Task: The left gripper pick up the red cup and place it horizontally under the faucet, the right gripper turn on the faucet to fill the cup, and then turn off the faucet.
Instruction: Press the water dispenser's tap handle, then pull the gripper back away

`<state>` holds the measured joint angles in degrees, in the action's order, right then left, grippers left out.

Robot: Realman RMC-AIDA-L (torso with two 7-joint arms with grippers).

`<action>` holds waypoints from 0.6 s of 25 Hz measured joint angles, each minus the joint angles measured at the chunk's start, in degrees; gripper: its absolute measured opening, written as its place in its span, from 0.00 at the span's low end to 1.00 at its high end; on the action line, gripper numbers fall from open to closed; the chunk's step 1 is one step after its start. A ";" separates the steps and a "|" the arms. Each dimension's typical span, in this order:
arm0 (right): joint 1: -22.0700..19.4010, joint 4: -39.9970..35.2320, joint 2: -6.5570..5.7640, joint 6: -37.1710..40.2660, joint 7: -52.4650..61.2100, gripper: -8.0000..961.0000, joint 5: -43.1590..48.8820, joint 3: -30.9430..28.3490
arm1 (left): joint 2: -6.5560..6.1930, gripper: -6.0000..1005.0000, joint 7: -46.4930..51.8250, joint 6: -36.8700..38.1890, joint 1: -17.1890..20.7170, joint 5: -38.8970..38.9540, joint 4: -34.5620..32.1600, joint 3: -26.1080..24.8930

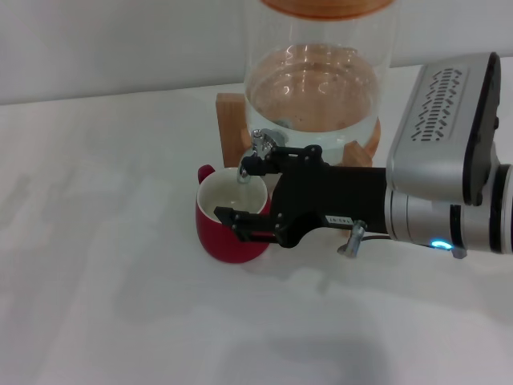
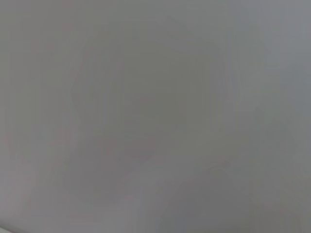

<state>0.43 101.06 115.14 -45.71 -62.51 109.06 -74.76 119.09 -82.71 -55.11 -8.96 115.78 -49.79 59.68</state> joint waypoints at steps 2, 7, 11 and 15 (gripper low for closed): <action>0.03 0.00 -0.04 -0.04 0.00 0.75 -0.07 -0.04 | 0.00 0.83 0.00 0.00 0.00 -0.01 0.04 -0.03; 0.04 0.01 -0.16 -0.29 0.01 0.75 -0.21 -0.45 | 0.00 0.83 0.04 0.00 -0.02 -0.03 0.09 -0.02; -0.11 0.01 -0.22 -0.72 0.01 0.75 -0.22 -0.85 | 0.00 0.83 0.16 0.00 -0.08 -0.03 0.07 0.02; -0.23 0.02 -0.24 -1.09 0.02 0.75 -0.24 -1.58 | 0.00 0.83 0.23 0.00 -0.33 -0.03 -0.01 0.09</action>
<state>0.20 101.08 114.90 -46.80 -62.49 108.82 -76.33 119.09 -82.48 -55.11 -9.29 115.74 -49.80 59.77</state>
